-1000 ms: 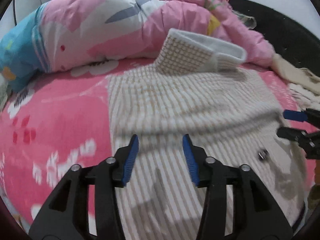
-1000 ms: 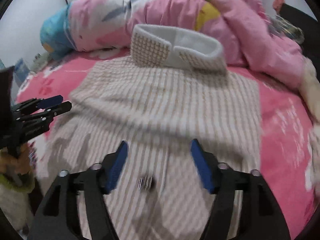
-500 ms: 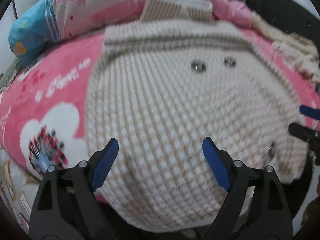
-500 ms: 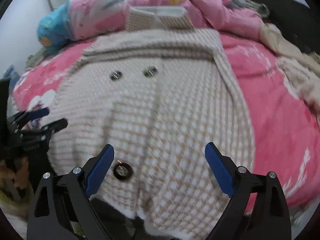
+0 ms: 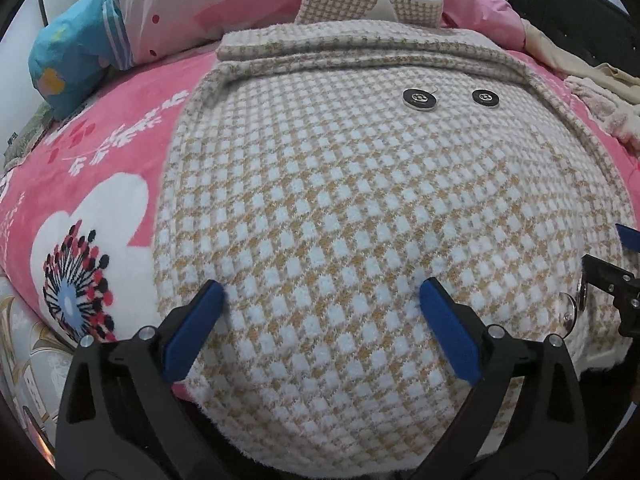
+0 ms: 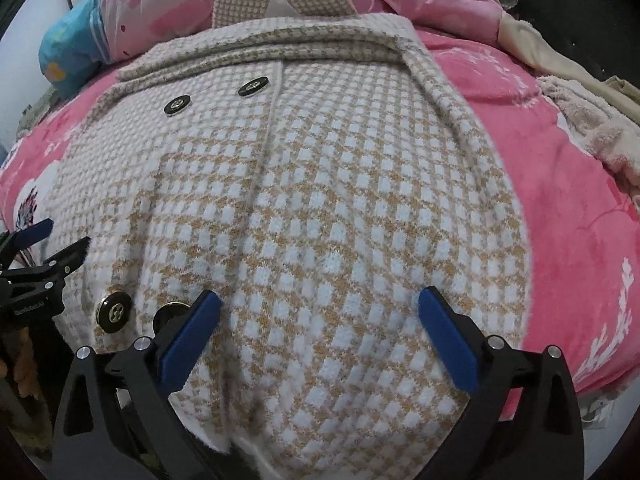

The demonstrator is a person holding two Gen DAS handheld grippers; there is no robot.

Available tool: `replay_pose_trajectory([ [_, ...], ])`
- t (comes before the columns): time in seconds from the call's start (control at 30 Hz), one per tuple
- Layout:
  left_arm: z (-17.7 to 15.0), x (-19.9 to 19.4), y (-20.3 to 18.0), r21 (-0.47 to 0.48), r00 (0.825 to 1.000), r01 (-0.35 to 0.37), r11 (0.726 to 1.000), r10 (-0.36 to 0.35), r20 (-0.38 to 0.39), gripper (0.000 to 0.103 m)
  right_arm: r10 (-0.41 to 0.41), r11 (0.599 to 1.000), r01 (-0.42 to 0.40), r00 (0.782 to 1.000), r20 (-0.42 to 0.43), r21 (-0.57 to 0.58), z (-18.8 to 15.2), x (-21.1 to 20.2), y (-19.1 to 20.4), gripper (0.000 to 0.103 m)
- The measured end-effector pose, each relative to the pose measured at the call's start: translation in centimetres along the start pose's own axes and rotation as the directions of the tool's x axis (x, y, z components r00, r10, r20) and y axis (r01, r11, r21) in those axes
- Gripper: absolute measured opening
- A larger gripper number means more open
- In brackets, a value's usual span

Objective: Fold large clothes

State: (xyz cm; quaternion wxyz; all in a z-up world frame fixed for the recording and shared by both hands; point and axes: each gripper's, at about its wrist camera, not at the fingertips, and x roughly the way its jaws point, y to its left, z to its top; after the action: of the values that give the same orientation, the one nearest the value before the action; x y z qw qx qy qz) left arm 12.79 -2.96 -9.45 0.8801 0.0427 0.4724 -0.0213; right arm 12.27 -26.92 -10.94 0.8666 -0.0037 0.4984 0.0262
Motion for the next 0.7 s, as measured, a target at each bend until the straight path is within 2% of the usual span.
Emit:
replay_pose_trajectory([
  [0.4,0.2,0.2,0.1,-0.008,0.999,0.006,1.000,-0.006,-0.038,0.095,0.010,1.000,-0.010,1.000,-0.021,0.008,0.8,0.3,-0.2,0.097],
  [0.7,1.0,0.6,0.1,-0.016,0.998,0.005,1.000,-0.006,-0.070,0.095,0.022,1.000,-0.022,0.999,-0.026,-0.005,0.0,0.1,-0.2,0.097],
])
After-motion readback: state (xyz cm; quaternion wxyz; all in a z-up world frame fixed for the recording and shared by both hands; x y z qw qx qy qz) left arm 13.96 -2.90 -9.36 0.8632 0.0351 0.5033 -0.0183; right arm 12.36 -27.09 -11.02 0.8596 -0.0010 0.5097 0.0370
